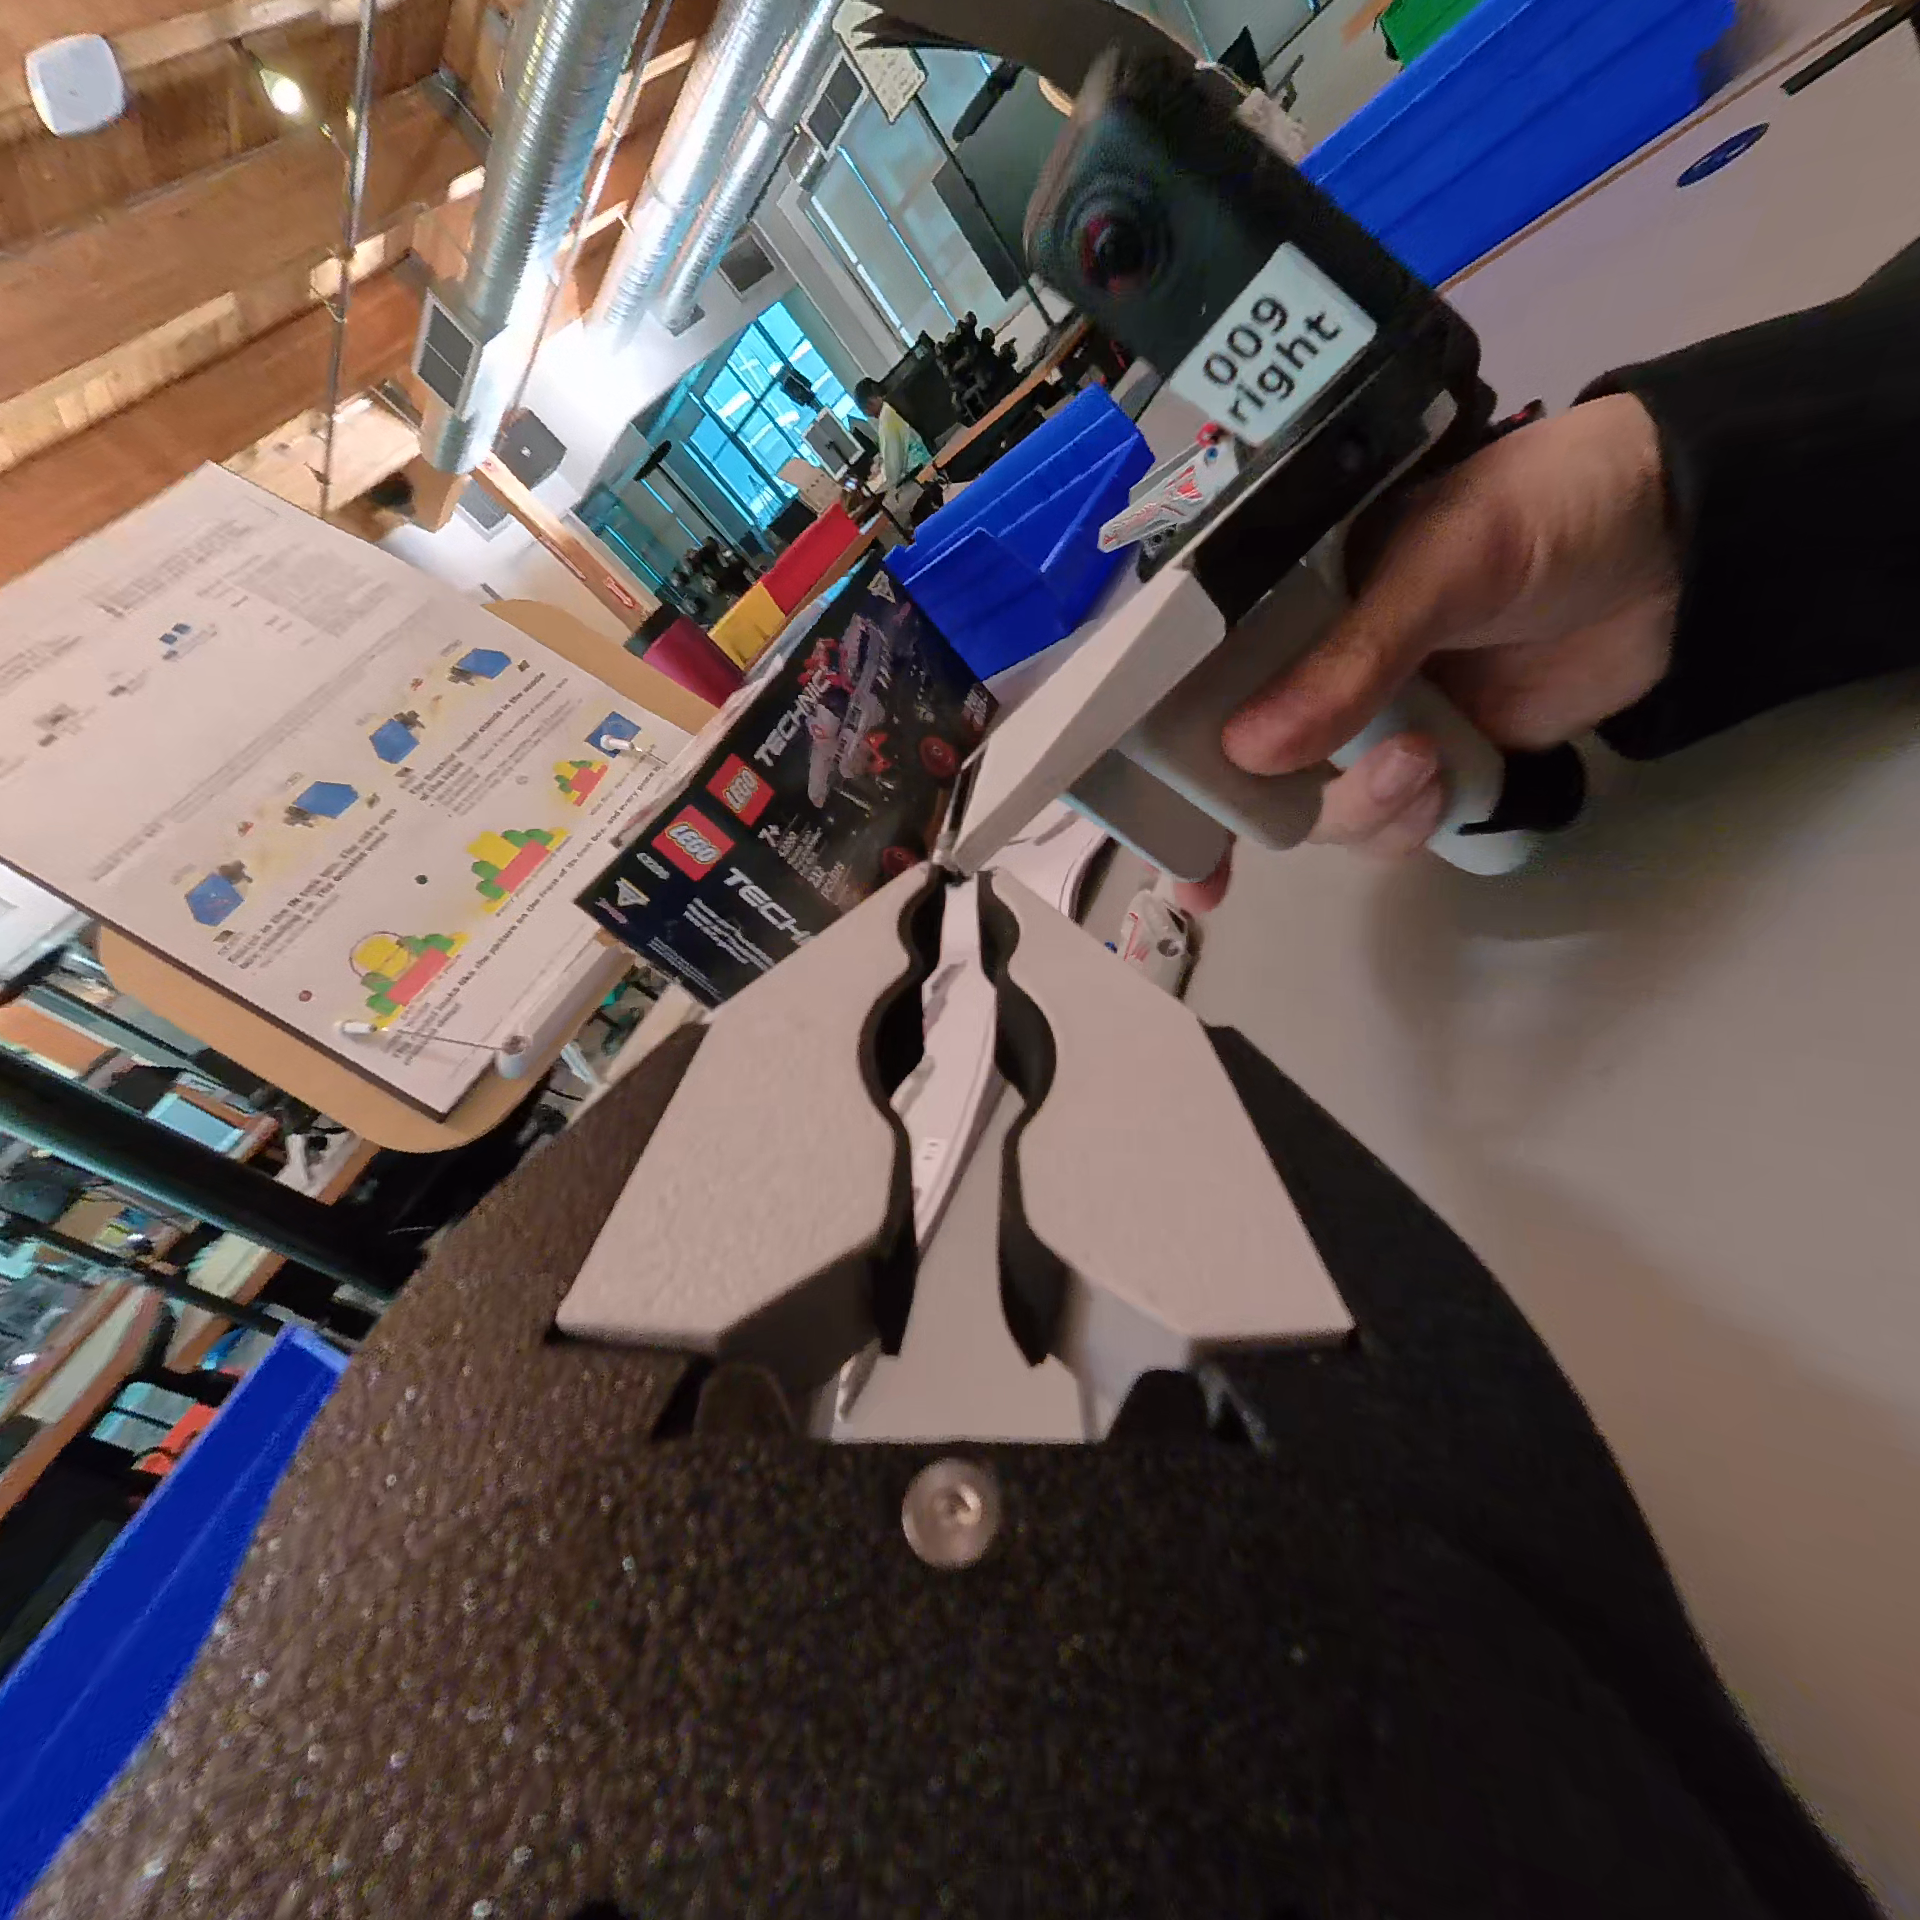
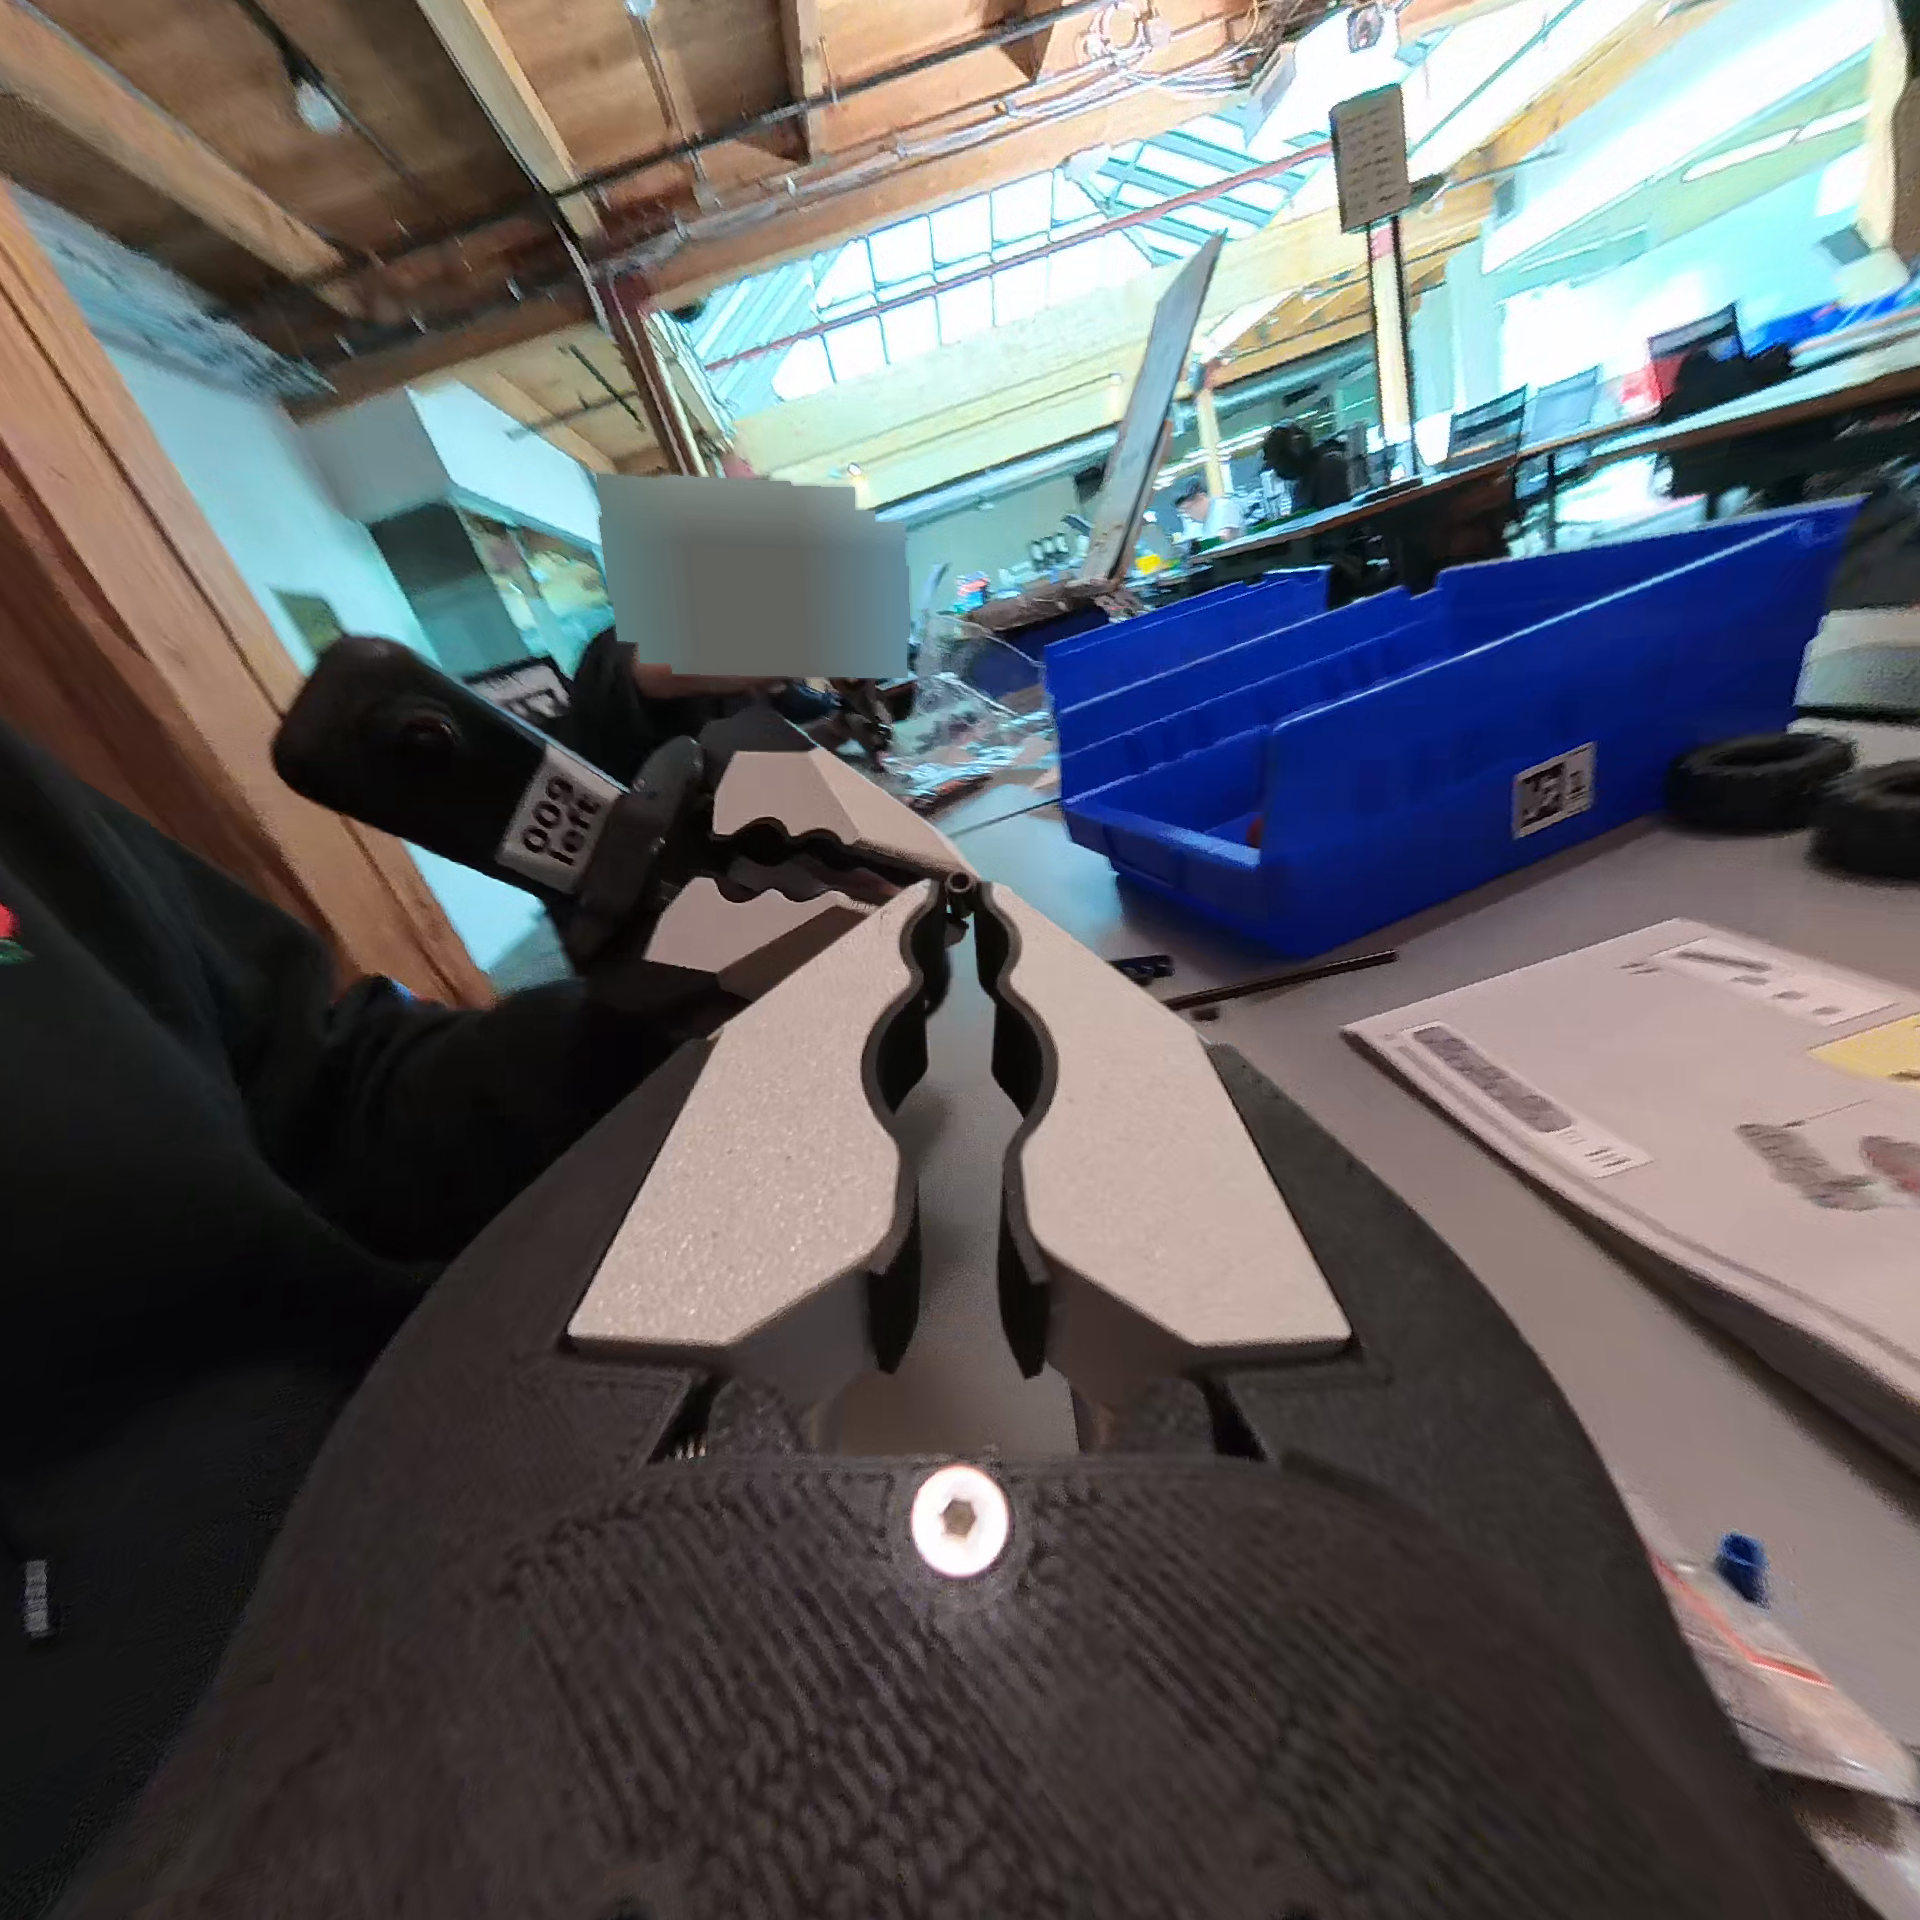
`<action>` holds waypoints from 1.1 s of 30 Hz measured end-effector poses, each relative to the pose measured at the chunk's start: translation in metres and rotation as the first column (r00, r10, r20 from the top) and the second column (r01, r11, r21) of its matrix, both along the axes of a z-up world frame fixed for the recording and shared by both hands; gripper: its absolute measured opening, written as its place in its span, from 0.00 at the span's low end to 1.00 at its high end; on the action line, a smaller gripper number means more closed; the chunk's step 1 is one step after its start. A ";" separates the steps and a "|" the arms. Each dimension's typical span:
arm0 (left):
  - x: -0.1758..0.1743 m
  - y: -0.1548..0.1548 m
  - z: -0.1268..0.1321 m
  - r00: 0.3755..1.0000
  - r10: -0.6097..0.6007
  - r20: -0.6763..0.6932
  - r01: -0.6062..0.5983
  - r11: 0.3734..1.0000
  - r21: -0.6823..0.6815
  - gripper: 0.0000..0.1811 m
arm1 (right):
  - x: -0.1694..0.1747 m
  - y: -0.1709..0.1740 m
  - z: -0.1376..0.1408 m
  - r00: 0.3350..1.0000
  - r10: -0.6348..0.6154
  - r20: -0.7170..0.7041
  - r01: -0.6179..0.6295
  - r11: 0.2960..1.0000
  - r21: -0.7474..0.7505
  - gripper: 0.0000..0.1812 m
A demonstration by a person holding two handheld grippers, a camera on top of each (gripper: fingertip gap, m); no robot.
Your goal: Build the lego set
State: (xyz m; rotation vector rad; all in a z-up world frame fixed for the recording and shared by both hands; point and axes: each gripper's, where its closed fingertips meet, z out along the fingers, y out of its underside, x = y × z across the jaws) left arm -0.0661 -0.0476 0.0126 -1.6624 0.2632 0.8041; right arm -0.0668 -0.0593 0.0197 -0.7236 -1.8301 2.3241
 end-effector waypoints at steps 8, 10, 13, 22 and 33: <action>-0.007 -0.005 0.010 0.887 -0.016 0.462 -0.034 0.994 0.100 0.05 | -0.020 0.009 -0.017 0.794 -0.227 -0.565 0.528 0.717 0.454 0.02; -0.009 -0.002 0.006 0.800 0.005 0.600 -0.071 0.994 0.087 0.06 | -0.021 0.007 -0.015 0.713 -0.210 -0.668 0.621 0.633 0.463 0.02; -0.006 0.003 0.002 0.728 0.007 0.685 -0.093 0.992 0.089 0.07 | -0.021 0.006 -0.012 0.618 -0.170 -0.767 0.714 0.528 0.459 0.02; -0.001 0.003 -0.002 0.608 -0.066 0.791 -0.052 0.991 0.123 0.05 | -0.016 0.005 -0.007 0.468 -0.048 -0.882 0.807 0.429 0.405 0.01; 0.000 -0.003 -0.006 0.563 -0.062 0.824 -0.025 0.995 0.092 0.04 | -0.009 -0.005 -0.010 0.431 0.030 -0.902 0.810 0.429 0.401 0.01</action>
